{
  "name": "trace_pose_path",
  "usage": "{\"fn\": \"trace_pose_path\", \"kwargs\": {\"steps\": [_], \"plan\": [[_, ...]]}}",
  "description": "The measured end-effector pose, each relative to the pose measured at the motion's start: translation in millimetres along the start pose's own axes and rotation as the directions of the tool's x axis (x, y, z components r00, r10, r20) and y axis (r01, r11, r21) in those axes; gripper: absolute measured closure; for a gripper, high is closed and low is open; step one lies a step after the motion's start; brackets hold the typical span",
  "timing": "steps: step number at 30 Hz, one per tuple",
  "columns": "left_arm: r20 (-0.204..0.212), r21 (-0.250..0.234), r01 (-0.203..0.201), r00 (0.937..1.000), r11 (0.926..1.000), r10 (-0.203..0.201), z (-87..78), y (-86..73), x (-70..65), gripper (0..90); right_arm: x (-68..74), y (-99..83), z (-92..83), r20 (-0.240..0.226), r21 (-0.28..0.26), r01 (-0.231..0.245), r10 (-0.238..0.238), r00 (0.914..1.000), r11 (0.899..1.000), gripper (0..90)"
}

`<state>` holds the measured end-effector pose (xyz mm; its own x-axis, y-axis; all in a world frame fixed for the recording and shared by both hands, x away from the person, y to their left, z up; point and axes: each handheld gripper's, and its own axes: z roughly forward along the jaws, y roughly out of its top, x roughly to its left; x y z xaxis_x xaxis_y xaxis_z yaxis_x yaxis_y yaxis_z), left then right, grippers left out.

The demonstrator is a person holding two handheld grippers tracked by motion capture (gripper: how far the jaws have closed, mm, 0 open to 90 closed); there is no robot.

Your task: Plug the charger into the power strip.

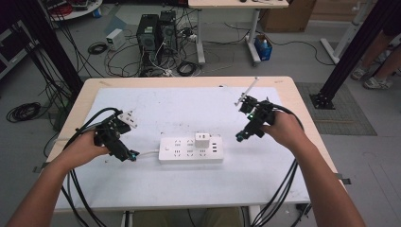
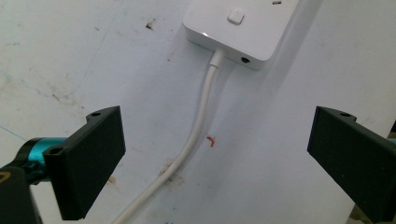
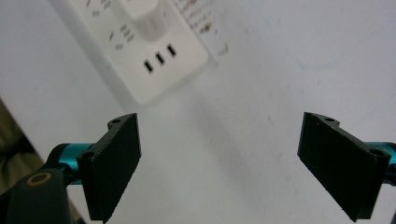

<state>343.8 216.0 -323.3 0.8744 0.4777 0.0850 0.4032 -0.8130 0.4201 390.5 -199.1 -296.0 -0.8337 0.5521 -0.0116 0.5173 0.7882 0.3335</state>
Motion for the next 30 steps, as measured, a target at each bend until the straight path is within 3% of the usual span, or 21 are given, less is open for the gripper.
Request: {"fn": "trace_pose_path", "kwargs": {"steps": [1, 2, 6, 14, 22, 30], "plan": [[-0.001, 0.003, -0.002, 1.0, 1.0, 0.002, -0.7, 0.2, -0.1, 4.2, -1.5, -6.7, -0.1, -0.009, 0.017, -0.012, 0.012, 0.9999, 1.0, 0.7], [0.0, 0.0, 0.002, 1.0, 1.0, -0.002, -1.0, 0.3, -0.7, 4.2, -2.7, -13.3, -1.5, 0.007, 0.027, -0.029, 0.029, 0.9996, 0.999, 0.8], [-0.01, -0.004, -0.002, 1.0, 1.0, 0.002, -4.3, 0.9, -1.7, 4.2, -3.3, -33.9, -10.2, 0.111, 0.001, -0.06, 0.06, 0.992, 0.998, 0.8], [-0.021, -0.022, 0.006, 0.9998, 0.9997, -0.007, -10.9, 0.1, -0.6, 4.2, 5.1, -52.0, -25.0, 0.106, -0.02, -0.043, 0.045, 0.9933, 0.999, 0.9], [-0.009, -0.01, 0.002, 1.0, 0.9999, -0.003, -7.1, 2.0, 4.8, 4.2, 5.1, -61.9, -30.8, 0.099, 0.012, -0.049, 0.048, 0.994, 0.999, 0.9], [-0.014, -0.012, -0.021, 0.9997, 0.9997, 0.021, -10.8, 12.6, -3.8, 4.2, 7.3, -66.5, -32.0, 0.115, -0.001, -0.051, 0.05, 0.9921, 0.999, 0.9]]}}
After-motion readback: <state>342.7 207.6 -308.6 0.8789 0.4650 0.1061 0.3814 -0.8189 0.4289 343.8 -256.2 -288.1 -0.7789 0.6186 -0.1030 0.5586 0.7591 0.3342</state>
